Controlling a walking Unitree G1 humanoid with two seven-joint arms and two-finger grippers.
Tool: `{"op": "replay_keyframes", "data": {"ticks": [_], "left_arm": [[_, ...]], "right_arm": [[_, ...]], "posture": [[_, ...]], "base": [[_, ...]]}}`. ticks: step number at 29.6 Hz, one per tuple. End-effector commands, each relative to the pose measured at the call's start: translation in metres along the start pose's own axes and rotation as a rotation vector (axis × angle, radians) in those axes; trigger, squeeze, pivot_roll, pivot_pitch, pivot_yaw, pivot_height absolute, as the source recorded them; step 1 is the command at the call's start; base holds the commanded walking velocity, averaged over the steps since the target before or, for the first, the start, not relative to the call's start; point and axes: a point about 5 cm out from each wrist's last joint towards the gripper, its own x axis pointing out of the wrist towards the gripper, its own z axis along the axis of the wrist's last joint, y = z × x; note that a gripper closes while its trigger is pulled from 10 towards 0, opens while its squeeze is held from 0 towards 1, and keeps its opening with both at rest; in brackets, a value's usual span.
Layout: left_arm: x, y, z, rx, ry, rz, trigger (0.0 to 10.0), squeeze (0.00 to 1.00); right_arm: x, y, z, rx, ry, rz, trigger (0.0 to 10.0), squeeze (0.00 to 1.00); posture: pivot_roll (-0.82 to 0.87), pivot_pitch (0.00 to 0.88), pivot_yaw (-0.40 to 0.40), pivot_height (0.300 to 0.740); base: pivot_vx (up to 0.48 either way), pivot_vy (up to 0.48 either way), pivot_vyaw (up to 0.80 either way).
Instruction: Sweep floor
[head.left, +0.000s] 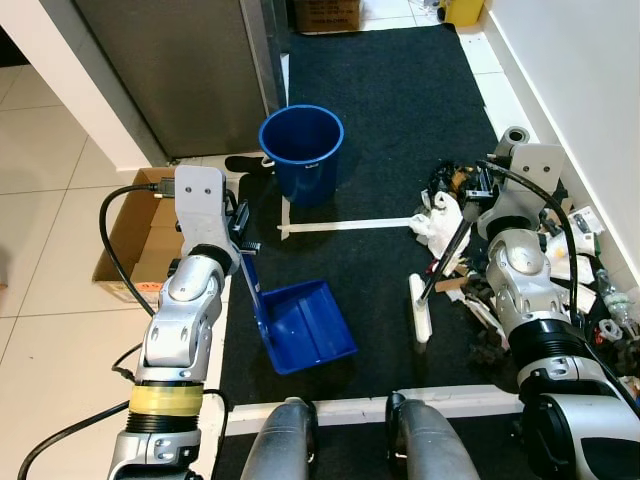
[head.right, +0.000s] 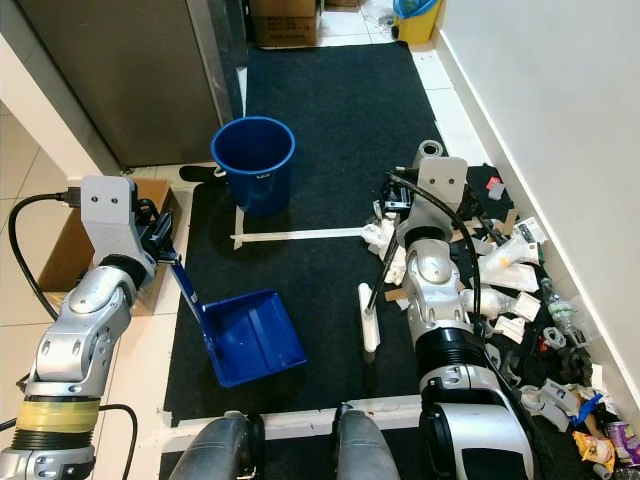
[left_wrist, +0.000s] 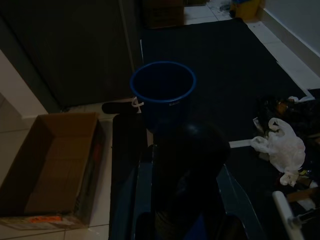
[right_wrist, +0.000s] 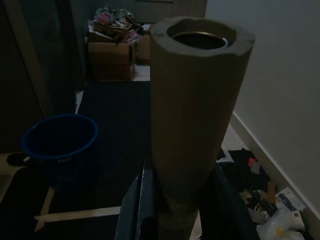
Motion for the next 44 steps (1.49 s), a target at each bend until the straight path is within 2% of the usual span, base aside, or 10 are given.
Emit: {"op": "replay_keyframes", "data": {"ticks": [1,27,44], "left_arm": [[0.0002,-0.0001,0.0070,-0.006,-0.038,0.005,10.0,0.00],[0.0006,-0.0004,0.0063,-0.022,-0.036,0.012,10.0,0.00],[0.0008,-0.0006,0.0072,-0.021,-0.040,0.009,10.0,0.00]], "right_arm": [[-0.0003,0.0002,0.0068,-0.001,-0.033,0.004,10.0,0.00],[-0.0010,-0.0006,0.0062,0.009,-0.028,0.006,10.0,0.00],[-0.0011,-0.0010,0.0062,0.011,-0.026,0.003,10.0,0.00]], "posture": [[0.01,0.104,0.015,0.740],[0.00,0.115,0.011,0.740],[0.00,0.119,0.010,0.740]], "base": [[0.000,0.000,0.00],[0.000,0.000,0.00],[0.000,-0.385,0.00]]}}
